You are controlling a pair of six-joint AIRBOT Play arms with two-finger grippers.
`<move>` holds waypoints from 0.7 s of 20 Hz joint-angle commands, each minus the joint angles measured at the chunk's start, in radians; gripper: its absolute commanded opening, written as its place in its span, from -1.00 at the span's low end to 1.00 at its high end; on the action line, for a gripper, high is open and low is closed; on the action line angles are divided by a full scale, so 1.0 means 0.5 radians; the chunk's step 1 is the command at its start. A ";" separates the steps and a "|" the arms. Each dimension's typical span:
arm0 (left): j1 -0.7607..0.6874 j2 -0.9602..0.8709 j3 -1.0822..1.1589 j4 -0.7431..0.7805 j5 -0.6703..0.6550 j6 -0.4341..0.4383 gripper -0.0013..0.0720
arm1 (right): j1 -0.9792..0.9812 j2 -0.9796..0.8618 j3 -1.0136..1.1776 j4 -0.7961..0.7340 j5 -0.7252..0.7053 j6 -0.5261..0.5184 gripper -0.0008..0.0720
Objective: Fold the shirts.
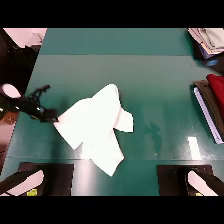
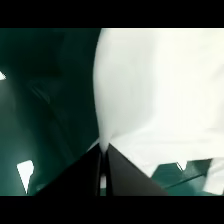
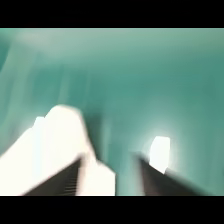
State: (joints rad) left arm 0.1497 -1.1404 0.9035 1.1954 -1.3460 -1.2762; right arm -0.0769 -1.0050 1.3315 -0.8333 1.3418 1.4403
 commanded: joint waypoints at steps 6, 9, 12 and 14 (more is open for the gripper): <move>0.002 0.164 0.624 -0.014 -0.037 -0.069 -0.90 | 1.077 -0.798 -0.301 0.008 -0.584 -0.109 0.39; 0.002 0.164 0.623 -0.014 -0.036 -0.069 -0.90 | 1.238 -1.166 -0.043 0.124 -0.587 -0.168 0.48; 0.002 0.164 0.623 -0.014 -0.037 -0.068 -0.90 | 1.315 -1.421 0.198 0.155 -0.589 -0.181 0.47; 0.002 0.164 0.623 -0.014 -0.028 -0.068 -0.90 | 1.337 -1.556 0.343 0.166 -0.564 -0.180 0.47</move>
State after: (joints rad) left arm 0.1497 -1.0599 1.2098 1.1885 -1.3651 -1.3087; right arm 0.5556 -1.6726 1.4071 -0.7696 1.0595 1.3590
